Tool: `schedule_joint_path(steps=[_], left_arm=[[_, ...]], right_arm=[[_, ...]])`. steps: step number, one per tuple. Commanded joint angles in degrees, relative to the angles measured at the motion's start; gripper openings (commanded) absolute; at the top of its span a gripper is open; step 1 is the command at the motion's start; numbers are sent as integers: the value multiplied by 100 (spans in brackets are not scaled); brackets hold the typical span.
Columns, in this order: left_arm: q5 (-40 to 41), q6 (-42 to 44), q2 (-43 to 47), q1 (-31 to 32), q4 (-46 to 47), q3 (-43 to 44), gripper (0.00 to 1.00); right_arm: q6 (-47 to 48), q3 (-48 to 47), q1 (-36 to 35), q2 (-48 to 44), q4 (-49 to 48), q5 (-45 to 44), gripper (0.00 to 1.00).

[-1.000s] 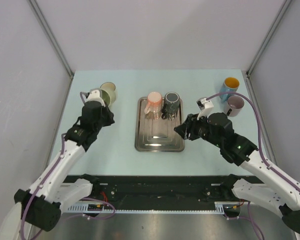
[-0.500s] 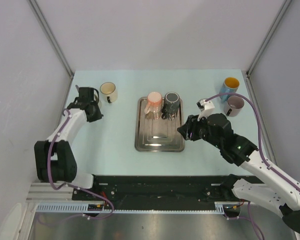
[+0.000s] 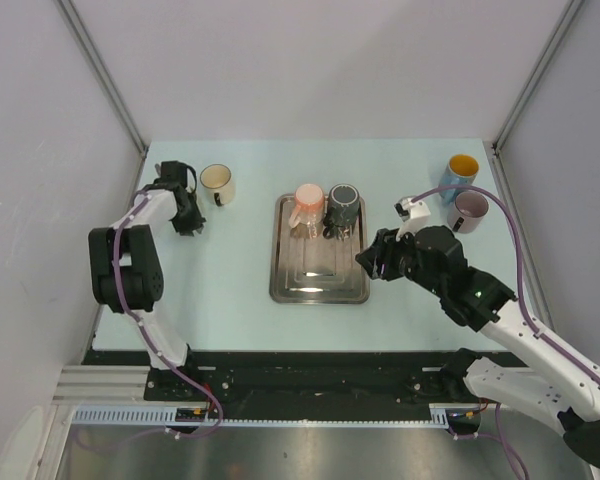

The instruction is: Turn the mug right side up

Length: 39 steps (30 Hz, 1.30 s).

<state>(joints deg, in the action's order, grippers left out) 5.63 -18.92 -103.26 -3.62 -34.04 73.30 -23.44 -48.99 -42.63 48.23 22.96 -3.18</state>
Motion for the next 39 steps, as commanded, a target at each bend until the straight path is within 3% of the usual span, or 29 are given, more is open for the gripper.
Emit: schedule_joint_path(steps=[1, 14, 17, 21, 24, 32, 35, 39], left_arm=[[-71, 169, -228, -42, 170, 763, 0], [-123, 169, -976, -192, 3, 1161, 1], [-150, 169, -1038, -245, -14, 1161, 10], [-167, 143, -1038, -280, -24, 1187, 35], [-167, 134, -994, -289, -41, 1222, 46], [-185, 108, -766, -289, -199, 1301, 56], [-185, 38, -389, -289, -261, 1082, 61], [-97, -42, 768, -297, -243, 371, 65]], right_arm=[[59, -137, 80, 81, 16, 28, 50], [33, -137, 238, 240, 24, 125, 51], [50, -137, 238, 240, 51, 116, 51], [41, -137, 238, 240, 59, 98, 51], [41, -137, 247, 248, 51, 98, 51], [50, -137, 247, 249, 51, 107, 51], [50, -137, 247, 240, -2, 177, 51], [33, -137, 238, 213, -46, 204, 51]])
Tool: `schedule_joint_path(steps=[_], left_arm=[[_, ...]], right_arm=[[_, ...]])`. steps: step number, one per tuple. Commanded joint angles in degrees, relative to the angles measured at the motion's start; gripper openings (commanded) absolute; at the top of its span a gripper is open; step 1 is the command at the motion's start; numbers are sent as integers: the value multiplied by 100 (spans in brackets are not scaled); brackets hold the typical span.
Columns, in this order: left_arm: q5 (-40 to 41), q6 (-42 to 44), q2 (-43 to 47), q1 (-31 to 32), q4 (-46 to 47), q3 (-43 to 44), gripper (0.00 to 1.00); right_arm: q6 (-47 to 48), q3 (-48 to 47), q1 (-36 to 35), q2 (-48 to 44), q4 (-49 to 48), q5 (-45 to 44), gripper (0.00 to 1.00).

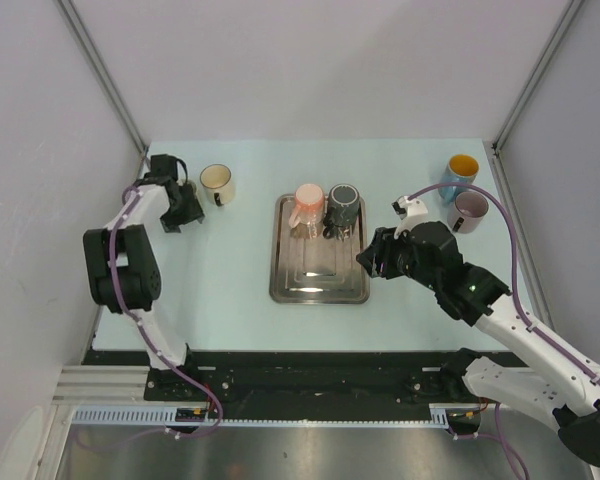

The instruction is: Turn the mug right side up

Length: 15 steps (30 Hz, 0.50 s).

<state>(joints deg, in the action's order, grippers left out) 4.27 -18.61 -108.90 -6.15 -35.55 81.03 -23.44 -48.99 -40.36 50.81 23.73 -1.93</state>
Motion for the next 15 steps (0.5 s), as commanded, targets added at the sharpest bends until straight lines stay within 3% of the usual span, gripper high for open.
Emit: schedule_joint_path(steps=[1, 5, 6, 10, 11, 12, 15], left_arm=[[47, -99, 1624, -27, -119, -517, 66], [713, -3, 3065, 683, -93, -1185, 69], [1263, 24, 3338, 1399, -110, -1273, 70], [2031, -318, 4287, 3099, 363, -1932, 74], [2138, -371, 4385, 3372, 608, -2255, 100], [2183, -380, 4439, 3775, 1124, -2398, 100], [1868, -117, 4518, 4113, 2301, -2882, 100]], right_arm=[[41, -137, -16, -53, -131, 79, 51], [41, -137, -121, -45, -105, -43, 52], [50, -137, -165, -27, -105, -96, 52], [94, -137, -262, 52, -131, -272, 52], [103, -137, -288, 61, -123, -333, 52], [103, -137, -297, 78, -105, -386, 52], [120, -137, -323, 122, -18, -588, 52]])
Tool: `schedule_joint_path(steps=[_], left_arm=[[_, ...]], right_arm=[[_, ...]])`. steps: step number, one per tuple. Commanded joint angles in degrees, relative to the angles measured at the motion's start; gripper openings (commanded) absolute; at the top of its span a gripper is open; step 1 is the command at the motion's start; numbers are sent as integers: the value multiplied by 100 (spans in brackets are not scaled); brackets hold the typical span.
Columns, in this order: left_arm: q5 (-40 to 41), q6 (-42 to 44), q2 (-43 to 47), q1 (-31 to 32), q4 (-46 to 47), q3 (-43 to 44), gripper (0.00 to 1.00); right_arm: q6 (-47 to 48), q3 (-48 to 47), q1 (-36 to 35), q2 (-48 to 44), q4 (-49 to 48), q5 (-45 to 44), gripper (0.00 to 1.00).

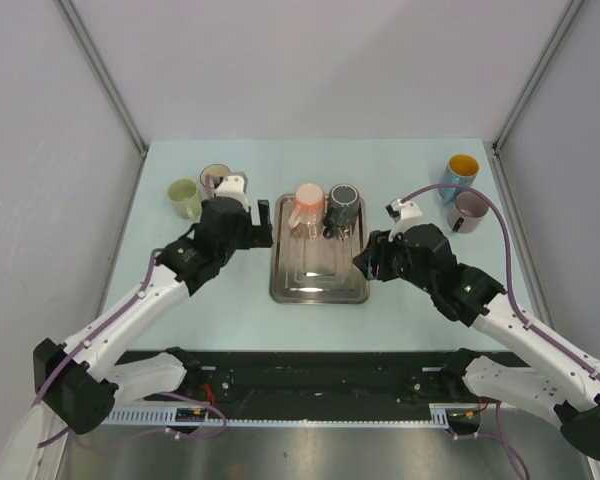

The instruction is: Turn the mug right side up

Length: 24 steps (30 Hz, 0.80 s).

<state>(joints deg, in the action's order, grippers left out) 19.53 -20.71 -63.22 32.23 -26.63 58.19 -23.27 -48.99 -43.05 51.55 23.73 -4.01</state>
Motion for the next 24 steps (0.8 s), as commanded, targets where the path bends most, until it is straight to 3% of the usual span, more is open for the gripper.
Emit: schedule_joint_path(steps=[1, 5, 13, 19, 24], left_arm=[[245, 207, -59, 310, 1702, -694, 100], [-807, 996, -602, 310, 2356, -618, 100], [-2276, 2026, -3228, -120, 828, 1404, 95], [-3190, 2282, -3873, -603, 290, 2064, 90], [-3227, 2431, -4207, -683, 80, 2424, 87]], right_arm=[[112, -137, -63, 57, 18, -433, 51], [156, -137, -107, 145, 123, -723, 51], [-266, -137, -134, 206, 273, -759, 50], [-293, -137, -151, 224, 291, -724, 50], [-205, -233, -151, 347, 308, -645, 50]])
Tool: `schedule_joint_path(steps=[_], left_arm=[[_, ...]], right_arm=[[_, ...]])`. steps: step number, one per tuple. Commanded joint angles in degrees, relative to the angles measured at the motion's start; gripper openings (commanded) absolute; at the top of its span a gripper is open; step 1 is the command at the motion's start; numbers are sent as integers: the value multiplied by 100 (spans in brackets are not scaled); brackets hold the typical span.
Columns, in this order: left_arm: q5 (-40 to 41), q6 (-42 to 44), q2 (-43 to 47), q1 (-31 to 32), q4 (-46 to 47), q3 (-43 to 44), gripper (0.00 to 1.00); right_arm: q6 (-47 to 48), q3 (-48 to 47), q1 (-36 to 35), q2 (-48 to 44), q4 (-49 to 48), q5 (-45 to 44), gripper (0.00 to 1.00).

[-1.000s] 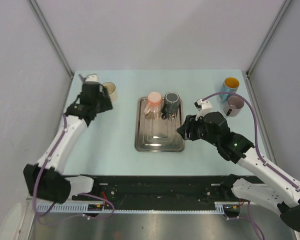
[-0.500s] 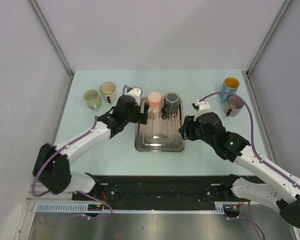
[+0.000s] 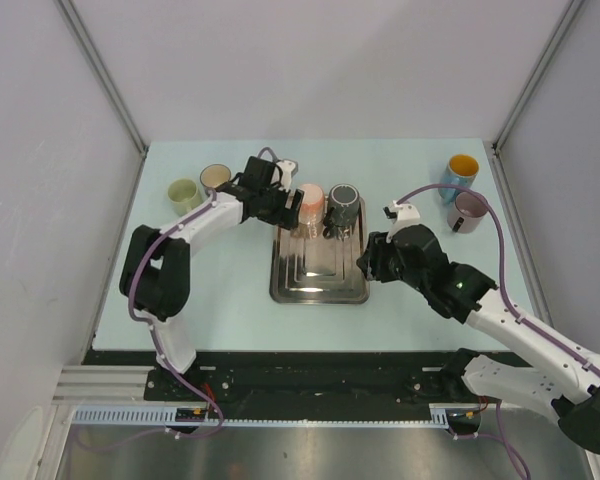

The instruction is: Turn the mug right side up

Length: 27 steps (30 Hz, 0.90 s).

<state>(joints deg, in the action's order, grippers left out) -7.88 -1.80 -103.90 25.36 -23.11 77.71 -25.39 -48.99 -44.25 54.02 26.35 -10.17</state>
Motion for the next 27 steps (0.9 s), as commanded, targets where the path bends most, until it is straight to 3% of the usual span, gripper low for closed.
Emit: schedule_joint_path(steps=[1, 11, 27], left_arm=[[-513, 593, -174, 4, -281, 534, 86], [-373, 918, -965, 109, -720, 1570, 77], [-293, 1121, -1467, 127, -721, 1905, 68]], right_arm=[[16, -251, -31, 109, 55, -20, 50], [-45, -260, -49, 65, 55, 130, 49], [-28, -251, -49, 214, 107, 77, 49]])
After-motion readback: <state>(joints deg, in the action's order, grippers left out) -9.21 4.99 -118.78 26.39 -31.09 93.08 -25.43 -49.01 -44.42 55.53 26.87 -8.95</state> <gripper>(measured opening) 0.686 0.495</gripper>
